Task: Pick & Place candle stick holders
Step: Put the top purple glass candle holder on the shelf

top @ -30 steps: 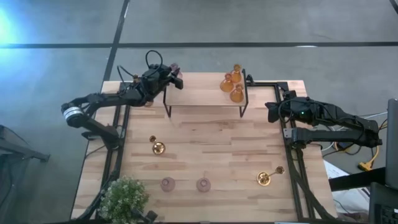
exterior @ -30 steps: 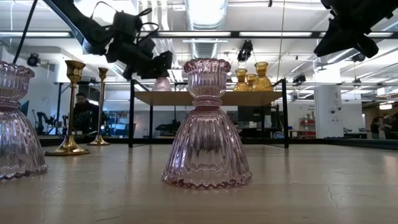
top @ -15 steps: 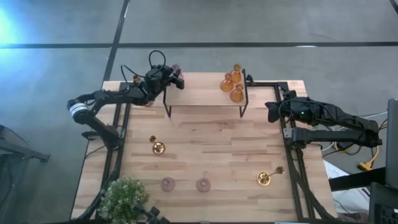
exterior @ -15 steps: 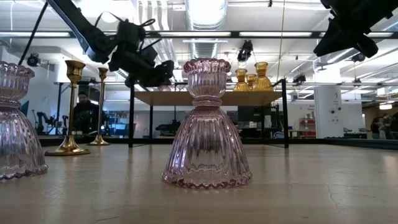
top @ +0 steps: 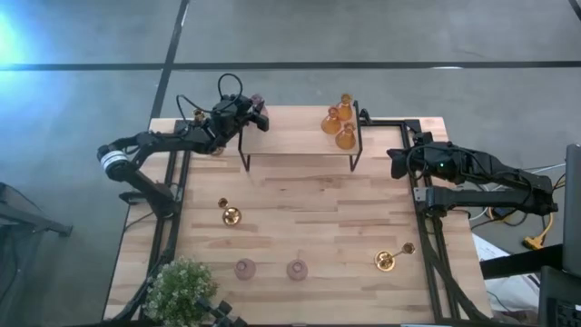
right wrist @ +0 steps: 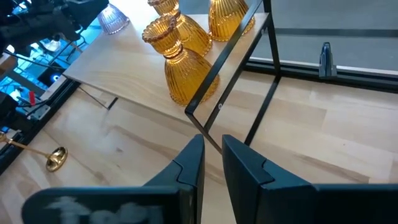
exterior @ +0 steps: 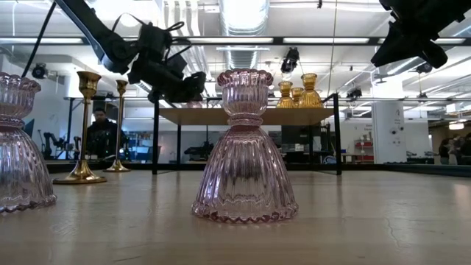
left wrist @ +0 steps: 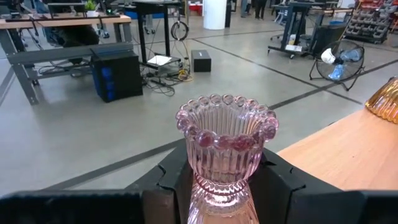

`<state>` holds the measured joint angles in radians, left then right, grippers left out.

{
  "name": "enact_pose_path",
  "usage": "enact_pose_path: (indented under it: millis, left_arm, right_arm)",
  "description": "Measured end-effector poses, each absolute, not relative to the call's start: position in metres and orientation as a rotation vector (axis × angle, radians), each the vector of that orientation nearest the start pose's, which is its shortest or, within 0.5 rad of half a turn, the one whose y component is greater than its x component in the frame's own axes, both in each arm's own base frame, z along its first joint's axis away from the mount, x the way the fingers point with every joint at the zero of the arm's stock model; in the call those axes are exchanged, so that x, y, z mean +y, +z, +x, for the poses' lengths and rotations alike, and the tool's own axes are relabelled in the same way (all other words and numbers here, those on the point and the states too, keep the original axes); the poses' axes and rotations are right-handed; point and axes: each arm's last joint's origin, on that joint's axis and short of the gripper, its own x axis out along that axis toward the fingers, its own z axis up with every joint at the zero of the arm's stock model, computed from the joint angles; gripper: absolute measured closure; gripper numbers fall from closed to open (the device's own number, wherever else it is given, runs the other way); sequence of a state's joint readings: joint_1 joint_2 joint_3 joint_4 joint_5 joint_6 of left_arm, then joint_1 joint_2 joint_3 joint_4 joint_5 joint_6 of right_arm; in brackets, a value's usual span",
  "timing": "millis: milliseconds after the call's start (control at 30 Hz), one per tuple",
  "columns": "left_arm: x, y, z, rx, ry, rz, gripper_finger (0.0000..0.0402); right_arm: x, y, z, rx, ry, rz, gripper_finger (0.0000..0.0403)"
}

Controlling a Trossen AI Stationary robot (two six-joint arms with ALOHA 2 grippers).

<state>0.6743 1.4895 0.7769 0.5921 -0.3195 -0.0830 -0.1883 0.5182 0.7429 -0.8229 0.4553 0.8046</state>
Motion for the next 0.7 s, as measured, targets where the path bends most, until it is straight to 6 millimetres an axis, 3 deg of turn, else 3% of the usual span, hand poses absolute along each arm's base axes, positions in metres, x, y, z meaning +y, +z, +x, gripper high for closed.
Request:
enact_pose_path:
  millis: [100,300,700]
  left_arm:
    - [0.2053,0.2403,0.2425,0.084,0.997,-0.098,0.0271]
    - [0.2051,0.2385,0.2423,0.101,1.0,-0.101,0.0217]
    - [0.2046,0.237,0.2418,0.101,1.001,-0.151,0.0208]
  right_arm:
    - [-0.03,0.2945,0.0896,0.317,-0.827,0.672,0.0354]
    - [-0.03,0.2945,0.0896,0.317,-0.827,0.672,0.0355]
    - [-0.03,0.2945,0.0896,0.317,-0.826,0.672,0.0355]
